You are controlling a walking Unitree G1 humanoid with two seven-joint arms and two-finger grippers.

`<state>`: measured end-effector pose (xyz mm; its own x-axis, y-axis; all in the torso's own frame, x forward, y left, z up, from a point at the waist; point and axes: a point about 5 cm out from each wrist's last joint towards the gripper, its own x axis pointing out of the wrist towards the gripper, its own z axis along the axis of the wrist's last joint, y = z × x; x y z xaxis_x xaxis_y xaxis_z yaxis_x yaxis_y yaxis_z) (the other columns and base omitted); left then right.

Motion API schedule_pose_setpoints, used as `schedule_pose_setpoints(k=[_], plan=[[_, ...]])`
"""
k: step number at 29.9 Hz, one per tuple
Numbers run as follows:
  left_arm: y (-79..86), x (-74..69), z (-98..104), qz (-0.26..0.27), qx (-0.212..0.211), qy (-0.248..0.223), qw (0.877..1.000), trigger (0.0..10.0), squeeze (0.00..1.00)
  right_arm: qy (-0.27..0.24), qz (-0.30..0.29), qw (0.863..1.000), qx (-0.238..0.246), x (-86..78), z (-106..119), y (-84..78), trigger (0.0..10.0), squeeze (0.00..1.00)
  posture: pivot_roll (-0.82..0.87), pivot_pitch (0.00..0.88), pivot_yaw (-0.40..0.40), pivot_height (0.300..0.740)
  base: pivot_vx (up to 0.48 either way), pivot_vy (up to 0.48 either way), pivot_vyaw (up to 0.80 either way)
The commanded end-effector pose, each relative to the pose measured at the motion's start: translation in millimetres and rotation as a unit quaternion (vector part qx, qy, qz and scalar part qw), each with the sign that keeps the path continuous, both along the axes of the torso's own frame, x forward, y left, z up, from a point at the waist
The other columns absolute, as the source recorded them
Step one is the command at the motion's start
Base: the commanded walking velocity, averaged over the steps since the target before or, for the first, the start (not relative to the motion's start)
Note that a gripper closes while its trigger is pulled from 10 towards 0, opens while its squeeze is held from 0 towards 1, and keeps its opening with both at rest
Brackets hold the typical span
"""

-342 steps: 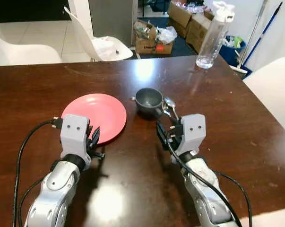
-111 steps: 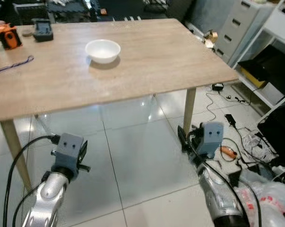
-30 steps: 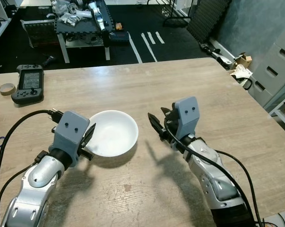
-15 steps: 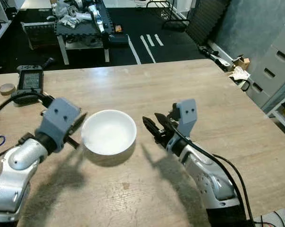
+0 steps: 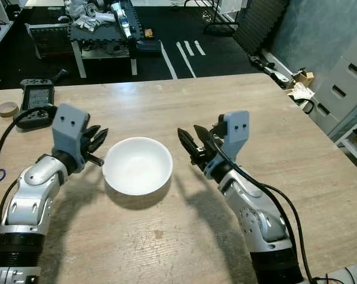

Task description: Setting the table

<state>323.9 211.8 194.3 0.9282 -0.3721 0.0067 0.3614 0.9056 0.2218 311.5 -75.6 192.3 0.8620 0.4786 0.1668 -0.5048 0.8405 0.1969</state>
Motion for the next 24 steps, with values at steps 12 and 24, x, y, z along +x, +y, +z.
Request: schedule_pose_setpoints(k=[12,24], plan=[[-25.6,-36.3,-28.6,-0.116,0.015,0.06,0.991,10.0,0.0,-0.003,-0.005,1.0,-0.003,-1.0,-1.8,-1.3,10.0,0.0,0.09,0.069,-0.005,0.74,0.0,0.0,0.0],[-39.6,-54.5,-74.2,-0.08,-0.019,0.124,0.989,10.0,0.0,-0.04,0.032,0.999,0.005,-7.5,23.6,15.1,10.0,0.0,0.08,0.087,-0.015,0.74,0.0,0.0,0.0]])
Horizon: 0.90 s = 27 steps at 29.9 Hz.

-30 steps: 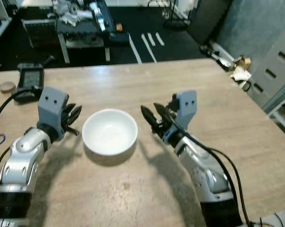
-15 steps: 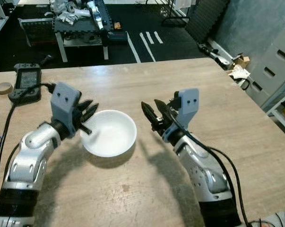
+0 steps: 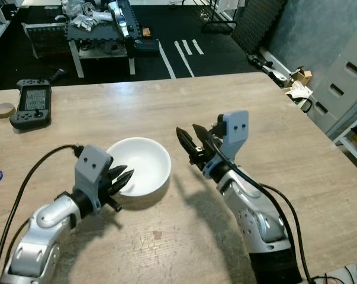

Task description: Setting the table

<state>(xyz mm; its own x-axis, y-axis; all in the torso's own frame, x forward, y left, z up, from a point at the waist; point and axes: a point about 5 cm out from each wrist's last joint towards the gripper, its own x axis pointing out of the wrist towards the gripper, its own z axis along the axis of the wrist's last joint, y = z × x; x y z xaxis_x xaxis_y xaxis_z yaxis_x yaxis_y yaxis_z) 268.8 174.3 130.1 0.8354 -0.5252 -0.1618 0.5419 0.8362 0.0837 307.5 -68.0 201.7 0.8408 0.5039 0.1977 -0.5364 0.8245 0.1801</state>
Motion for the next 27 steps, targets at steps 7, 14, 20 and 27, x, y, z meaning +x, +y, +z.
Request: schedule_pose_setpoints(k=[7,14,20,27], plan=[[-0.4,6.1,-14.0,0.028,0.0,0.026,0.999,10.0,0.0,-0.034,0.034,0.999,0.011,-7.1,22.9,12.5,10.0,0.0,0.08,0.092,-0.017,0.74,0.0,0.0,0.0],[4.5,13.6,-26.1,0.072,0.01,0.041,0.997,10.0,0.0,-0.053,0.089,0.988,-0.112,-21.4,6.8,25.1,10.0,0.0,0.07,0.093,-0.019,0.74,0.0,0.0,0.0],[0.2,17.7,-35.6,0.091,0.026,0.046,0.994,10.0,0.0,-0.013,0.089,0.972,-0.216,-25.2,-20.9,16.1,10.0,0.0,0.06,0.094,-0.02,0.74,0.0,0.0,0.0],[-9.2,19.0,-35.3,0.087,0.02,0.043,0.995,10.0,0.0,0.022,0.006,0.975,-0.219,-14.1,-27.0,11.3,10.0,0.0,0.06,0.093,-0.016,0.74,0.0,0.0,0.0]])
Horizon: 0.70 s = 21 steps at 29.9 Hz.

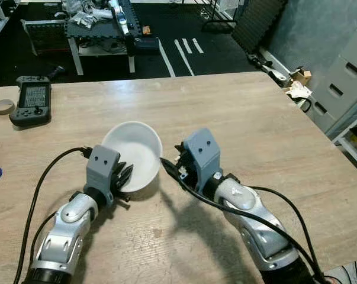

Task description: Setting the table

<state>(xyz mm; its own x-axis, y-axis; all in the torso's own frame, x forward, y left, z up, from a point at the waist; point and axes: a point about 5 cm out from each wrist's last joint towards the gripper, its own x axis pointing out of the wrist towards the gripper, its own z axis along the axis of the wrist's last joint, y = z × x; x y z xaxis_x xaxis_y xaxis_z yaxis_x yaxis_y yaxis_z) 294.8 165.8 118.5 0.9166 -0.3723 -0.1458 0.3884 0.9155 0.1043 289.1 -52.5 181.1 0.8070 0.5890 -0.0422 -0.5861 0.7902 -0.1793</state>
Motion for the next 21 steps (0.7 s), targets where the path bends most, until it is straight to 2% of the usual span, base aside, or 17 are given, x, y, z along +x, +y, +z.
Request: schedule_pose_setpoints(k=[1,2,4,9,15,18,21], plan=[[-1.1,-7.4,-24.4,0.001,0.01,0.055,0.998,10.0,0.0,0.033,-0.041,0.999,0.013,5.7,-9.0,-2.5,10.0,0.0,0.06,0.093,-0.016,0.74,0.0,0.0,0.0],[-1.1,-7.4,-24.4,0.001,0.01,0.055,0.998,10.0,0.0,0.033,-0.041,0.999,0.013,5.7,-9.0,-2.5,10.0,0.0,0.06,0.093,-0.016,0.74,0.0,0.0,0.0],[-1.2,-8.6,-25.8,0.002,0.011,0.053,0.999,10.0,0.0,0.12,-0.05,0.986,0.1,5.1,-19.6,5.9,10.0,0.0,0.06,0.093,-0.016,0.74,0.0,0.0,0.0],[-0.9,-8.3,-26.4,0.005,0.012,0.051,0.999,10.0,0.0,0.166,-0.031,0.976,0.138,2.6,-24.4,13.0,10.0,0.0,0.07,0.094,-0.018,0.74,0.0,0.0,0.0],[-1.5,-7.9,-26.4,0.008,0.011,0.048,0.999,10.0,0.0,0.19,-0.028,0.975,0.108,4.9,-40.5,25.6,10.0,0.0,0.07,0.094,-0.021,0.74,0.0,0.0,0.0],[-2.9,-9.0,-27.7,0.007,0.009,0.049,0.999,10.0,0.0,0.199,-0.036,0.976,0.085,10.9,-49.2,36.2,10.0,0.0,0.07,0.094,-0.026,0.74,0.0,0.0,0.0],[-4.1,-10.1,-28.5,0.007,0.006,0.049,0.999,10.0,0.0,0.226,-0.024,0.968,0.109,14.7,-52.9,48.5,10.0,0.0,0.07,0.095,-0.032,0.74,0.0,0.0,0.0]])
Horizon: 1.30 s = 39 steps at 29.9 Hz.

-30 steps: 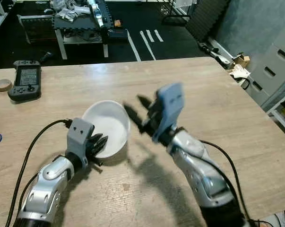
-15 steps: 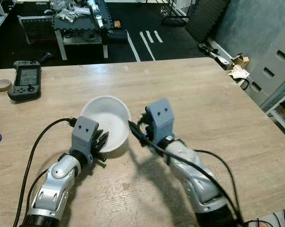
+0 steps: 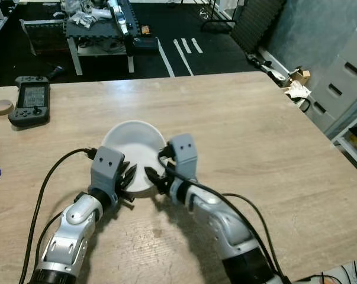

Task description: Setting the table

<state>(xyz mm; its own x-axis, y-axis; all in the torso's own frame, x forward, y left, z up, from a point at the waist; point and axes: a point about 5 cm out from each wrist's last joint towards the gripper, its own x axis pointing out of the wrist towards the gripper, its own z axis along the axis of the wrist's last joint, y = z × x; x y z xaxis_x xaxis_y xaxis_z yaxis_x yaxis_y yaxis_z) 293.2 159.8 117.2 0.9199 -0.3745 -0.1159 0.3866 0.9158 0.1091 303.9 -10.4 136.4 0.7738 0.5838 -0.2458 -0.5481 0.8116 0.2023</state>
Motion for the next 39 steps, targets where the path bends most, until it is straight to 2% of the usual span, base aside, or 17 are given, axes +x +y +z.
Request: schedule_pose_setpoints(k=[1,3,4,5,6,7,20,24,25,26,27,28,29,30,32,36,39], plan=[[1.8,-9.0,-27.5,0.009,0.009,0.064,0.998,10.0,0.0,0.051,0.004,0.997,0.058,0.9,-6.7,11.8,9.3,0.0,0.08,0.095,-0.034,0.74,0.0,0.0,0.0],[1.7,-9.4,-27.7,0.009,0.008,0.064,0.998,10.0,0.0,0.063,0.01,0.994,0.087,1.4,-5.3,15.3,9.3,0.0,0.08,0.095,-0.034,0.74,0.0,0.0,0.0],[1.8,-10.1,-27.9,0.009,0.008,0.064,0.998,10.0,0.0,0.066,0.016,0.991,0.117,2.3,-2.2,17.6,3.0,0.0,0.08,0.097,-0.038,0.74,0.0,0.0,0.0],[1.8,-10.1,-27.9,0.009,0.008,0.064,0.998,10.0,0.0,0.066,0.016,0.991,0.117,2.3,-2.2,17.6,3.0,0.0,0.08,0.097,-0.038,0.74,0.0,0.0,0.0],[2.5,-10.9,-28.0,0.011,0.008,0.064,0.998,10.0,0.0,0.069,0.018,0.987,0.145,3.4,0.5,18.3,0.0,0.0,0.08,0.099,-0.039,0.74,0.0,0.0,0.0],[4.2,-12.2,-28.5,0.013,0.008,0.064,0.998,10.0,0.0,0.069,0.02,0.979,0.19,5.3,5.3,17.2,0.0,0.0,0.09,0.101,-0.04,0.74,0.0,0.0,0.0],[4.3,-6.4,-17.5,0.026,0.001,0.043,0.999,10.0,0.0,0.049,-0.006,0.969,0.242,13.5,12.5,8.9,0.0,0.0,0.08,0.101,-0.036,0.74,0.0,0.0,0.0],[-4.9,4.3,49.5,0.022,-0.032,-0.085,0.996,10.0,0.0,0.016,-0.006,0.979,0.205,13.1,12.2,8.4,0.0,0.0,0.08,0.101,-0.035,0.74,0.0,0.0,0.0],[-13.6,3.5,72.0,-0.004,-0.039,-0.121,0.992,10.0,0.0,-0.001,-0.012,0.981,0.194,13.5,14.4,7.1,0.7,0.0,0.08,0.103,-0.035,0.74,0.0,0.0,0.0],[-23.4,0.9,94.9,-0.035,-0.047,-0.157,0.986,10.0,0.0,-0.018,-0.02,0.982,0.186,14.1,17.1,5.5,10.0,0.0,0.08,0.103,-0.035,0.74,0.0,0.0,0.0],[-30.9,-2.3,111.0,-0.058,-0.057,-0.181,0.98,10.0,0.0,-0.032,-0.028,0.983,0.179,14.6,19.3,4.1,10.0,0.0,0.08,0.103,-0.035,0.74,0.0,0.0,0.0],[-44.3,-8.5,140.2,-0.097,-0.131,-0.206,0.965,10.0,0.0,-0.056,-0.052,0.983,0.168,17.0,22.8,-1.3,10.0,0.0,0.1,0.1,-0.035,0.74,0.0,0.0,0.0],[-44.3,-8.5,140.2,-0.097,-0.131,-0.206,0.965,10.0,0.0,-0.056,-0.052,0.983,0.168,17.0,22.8,-1.3,10.0,0.0,0.1,0.1,-0.035,0.74,0.0,0.0,0.0],[-48.7,-11.3,150.9,-0.114,-0.173,-0.208,0.956,10.0,0.0,-0.068,-0.066,0.981,0.167,18.5,25.7,-6.0,10.0,0.0,0.1,0.098,-0.034,0.74,0.0,0.0,0.0],[-54.7,-17.7,161.3,-0.144,-0.21,-0.206,0.945,10.0,0.0,-0.088,-0.093,0.977,0.17,21.1,32.4,-17.1,10.0,0.0,0.09,0.092,-0.021,0.74,0.0,0.0,0.0],[-58.8,-29.2,157.4,-0.171,-0.189,-0.193,0.948,10.0,0.0,-0.145,-0.145,0.963,0.176,22.4,51.7,-46.5,10.0,0.0,0.08,0.088,-0.011,0.74,0.0,0.0,0.0],[-43.0,-34.1,114.2,-0.109,-0.108,-0.135,0.979,10.0,0.0,-0.222,-0.225,0.935,0.16,16.0,72.2,-91.8,10.0,0.0,0.07,0.085,0.007,0.74,0.0,0.0,0.0]])
